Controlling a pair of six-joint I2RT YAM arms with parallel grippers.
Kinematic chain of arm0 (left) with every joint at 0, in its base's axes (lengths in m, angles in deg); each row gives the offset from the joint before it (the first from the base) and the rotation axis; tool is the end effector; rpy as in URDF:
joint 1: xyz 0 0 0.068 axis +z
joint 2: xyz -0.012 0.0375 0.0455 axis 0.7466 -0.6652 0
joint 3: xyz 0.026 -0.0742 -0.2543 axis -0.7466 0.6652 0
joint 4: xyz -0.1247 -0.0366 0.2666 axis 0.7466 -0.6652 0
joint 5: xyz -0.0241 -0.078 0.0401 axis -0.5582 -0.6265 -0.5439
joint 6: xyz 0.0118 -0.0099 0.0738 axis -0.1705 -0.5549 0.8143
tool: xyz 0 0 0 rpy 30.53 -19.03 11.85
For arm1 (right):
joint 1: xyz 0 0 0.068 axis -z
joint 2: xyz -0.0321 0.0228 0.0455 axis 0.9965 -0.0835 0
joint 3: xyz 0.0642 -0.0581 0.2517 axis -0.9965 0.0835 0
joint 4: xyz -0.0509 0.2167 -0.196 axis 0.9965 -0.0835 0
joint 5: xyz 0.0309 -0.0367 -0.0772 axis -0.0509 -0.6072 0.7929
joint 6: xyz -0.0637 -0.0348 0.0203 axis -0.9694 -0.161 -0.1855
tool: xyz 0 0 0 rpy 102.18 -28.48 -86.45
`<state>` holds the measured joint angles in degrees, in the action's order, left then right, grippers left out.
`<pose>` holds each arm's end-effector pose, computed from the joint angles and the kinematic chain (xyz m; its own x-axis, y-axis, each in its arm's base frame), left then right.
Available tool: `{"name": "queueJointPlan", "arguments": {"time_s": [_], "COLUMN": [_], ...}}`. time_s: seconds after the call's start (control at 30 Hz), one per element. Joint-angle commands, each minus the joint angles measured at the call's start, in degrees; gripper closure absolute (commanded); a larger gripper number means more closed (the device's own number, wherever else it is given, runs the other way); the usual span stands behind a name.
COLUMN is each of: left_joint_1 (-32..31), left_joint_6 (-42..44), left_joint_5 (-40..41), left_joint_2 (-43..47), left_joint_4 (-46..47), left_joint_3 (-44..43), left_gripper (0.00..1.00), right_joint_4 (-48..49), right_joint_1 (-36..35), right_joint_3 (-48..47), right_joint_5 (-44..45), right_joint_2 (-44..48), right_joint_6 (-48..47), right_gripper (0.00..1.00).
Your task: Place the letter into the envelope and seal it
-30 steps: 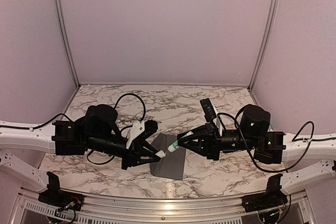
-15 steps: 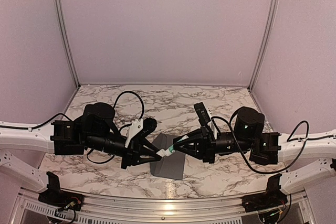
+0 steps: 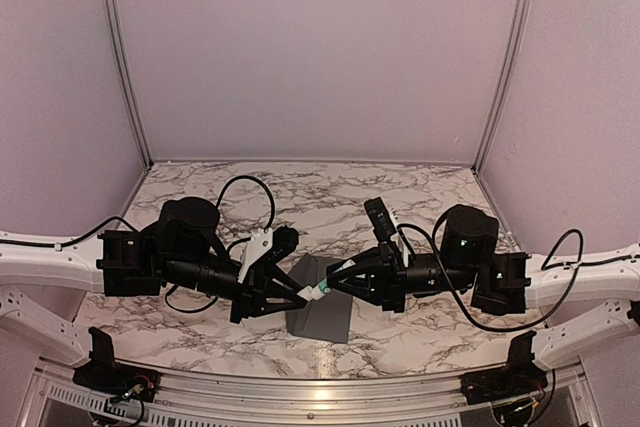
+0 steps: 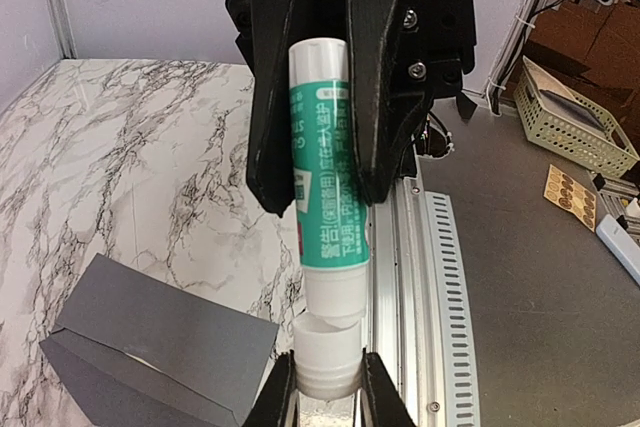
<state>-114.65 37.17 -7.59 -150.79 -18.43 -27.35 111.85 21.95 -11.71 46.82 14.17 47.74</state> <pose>0.1143 -0.3193 0.2560 -0.0988 0.2986 -0.9493 0.9950 0.0449 -0.0895 0.1170 0.2931 0.2499 -0.4241 -0.0585 -0.9037 -0.9054 0.0505 0.4216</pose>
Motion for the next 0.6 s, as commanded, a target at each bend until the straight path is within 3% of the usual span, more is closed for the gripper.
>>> {"name": "queueJointPlan", "arguments": {"time_s": [0.0,0.57], "left_joint_1": [-0.1,-0.1], "left_joint_6": [0.1,0.4], "left_joint_5": [-0.1,-1.2], "left_joint_2": [0.4,-1.1], "left_joint_4": [1.7,1.2], "left_joint_3": [0.2,-0.3], "left_gripper": [0.94,0.93], "right_joint_4": [0.6,-0.7], "right_joint_1": [-0.8,-0.8], "right_joint_3": [-2.8,-3.4], "right_joint_5": [0.2,1.7], "right_joint_2": [-0.3,-1.3], "right_joint_6": [0.2,-0.9], "right_gripper": [1.00,1.00]}}
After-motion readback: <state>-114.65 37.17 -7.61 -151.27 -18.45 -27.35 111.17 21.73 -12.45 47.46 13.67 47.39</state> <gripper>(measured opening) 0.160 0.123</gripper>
